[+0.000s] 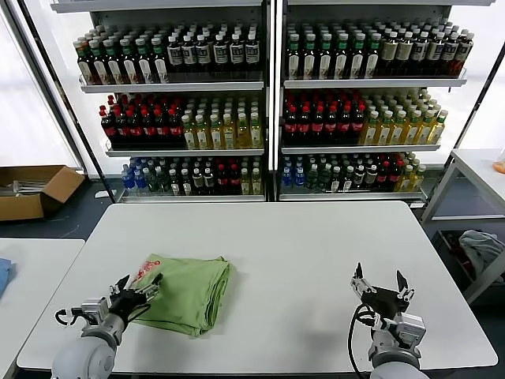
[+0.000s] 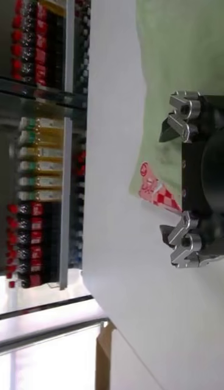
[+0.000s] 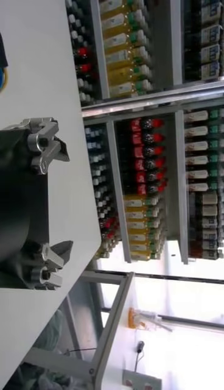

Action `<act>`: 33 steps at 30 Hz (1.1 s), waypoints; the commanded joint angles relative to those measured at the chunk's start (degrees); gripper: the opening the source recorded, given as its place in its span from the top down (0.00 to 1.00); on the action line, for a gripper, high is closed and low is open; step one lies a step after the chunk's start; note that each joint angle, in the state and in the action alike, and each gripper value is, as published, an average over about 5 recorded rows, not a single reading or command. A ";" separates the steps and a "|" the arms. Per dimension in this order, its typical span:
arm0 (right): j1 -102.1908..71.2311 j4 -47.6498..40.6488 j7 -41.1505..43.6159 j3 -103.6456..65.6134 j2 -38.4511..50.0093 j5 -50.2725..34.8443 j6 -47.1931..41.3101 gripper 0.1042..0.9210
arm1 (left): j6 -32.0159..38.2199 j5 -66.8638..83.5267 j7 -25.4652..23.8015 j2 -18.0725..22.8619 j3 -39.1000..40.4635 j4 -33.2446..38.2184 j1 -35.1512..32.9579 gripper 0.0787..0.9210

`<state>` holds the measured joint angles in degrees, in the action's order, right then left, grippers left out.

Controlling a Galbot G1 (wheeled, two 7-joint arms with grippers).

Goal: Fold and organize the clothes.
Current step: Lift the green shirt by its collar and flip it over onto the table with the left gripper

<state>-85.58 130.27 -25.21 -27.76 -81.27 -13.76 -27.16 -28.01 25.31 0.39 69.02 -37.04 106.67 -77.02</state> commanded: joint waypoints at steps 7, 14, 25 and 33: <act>-0.29 0.38 0.21 0.72 -0.23 0.25 0.17 0.12 | -1.40 5.37 -1.03 -0.49 -0.80 -2.25 0.13 0.23; -0.48 0.58 0.42 0.46 -0.07 0.19 0.35 0.12 | -1.79 5.66 -1.32 -0.81 -1.12 -3.25 0.28 0.47; -0.31 0.52 0.48 0.33 0.07 0.16 0.35 0.12 | -2.15 5.71 -2.17 -0.93 -1.84 -3.50 -0.06 0.75; 0.55 0.22 0.29 -0.25 0.52 -0.17 0.17 0.12 | -1.77 9.86 -1.14 -4.44 -8.25 -1.27 -0.59 0.93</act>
<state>-85.35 130.63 -24.84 -27.86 -80.81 -13.85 -26.90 -29.84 31.50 -1.36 67.44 -39.90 104.02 -77.50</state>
